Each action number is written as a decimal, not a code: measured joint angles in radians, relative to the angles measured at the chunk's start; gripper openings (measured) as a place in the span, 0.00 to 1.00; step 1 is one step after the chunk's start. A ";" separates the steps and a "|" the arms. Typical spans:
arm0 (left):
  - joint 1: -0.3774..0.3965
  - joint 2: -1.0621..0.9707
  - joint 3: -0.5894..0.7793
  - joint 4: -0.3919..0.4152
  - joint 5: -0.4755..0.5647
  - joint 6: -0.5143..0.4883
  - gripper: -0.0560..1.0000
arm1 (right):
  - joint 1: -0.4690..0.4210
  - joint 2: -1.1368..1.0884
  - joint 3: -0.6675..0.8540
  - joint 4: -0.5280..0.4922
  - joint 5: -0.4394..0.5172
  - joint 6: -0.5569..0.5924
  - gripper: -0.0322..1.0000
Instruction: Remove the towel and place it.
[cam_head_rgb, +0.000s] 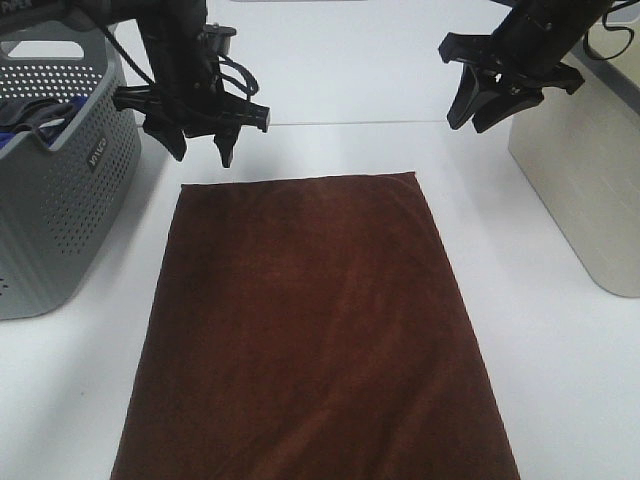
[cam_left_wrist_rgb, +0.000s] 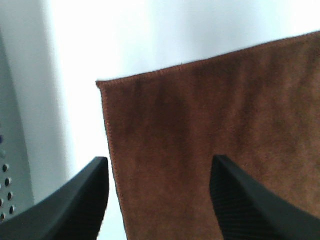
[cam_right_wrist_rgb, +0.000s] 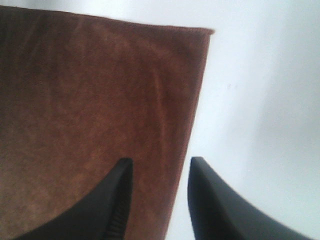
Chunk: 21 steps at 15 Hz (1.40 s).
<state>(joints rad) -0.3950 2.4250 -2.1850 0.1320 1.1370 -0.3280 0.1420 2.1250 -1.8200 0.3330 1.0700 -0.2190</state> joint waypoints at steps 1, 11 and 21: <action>0.006 0.036 -0.050 -0.002 0.017 0.000 0.60 | 0.017 0.033 -0.045 -0.027 -0.001 0.001 0.38; 0.084 0.096 -0.099 -0.054 0.003 0.012 0.60 | 0.116 0.381 -0.312 -0.181 -0.102 0.088 0.39; 0.083 0.096 -0.099 -0.055 -0.040 0.023 0.60 | 0.116 0.460 -0.355 -0.214 -0.188 0.104 0.26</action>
<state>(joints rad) -0.3120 2.5210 -2.2840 0.0770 1.0970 -0.3050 0.2580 2.5850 -2.1750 0.1190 0.8820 -0.1150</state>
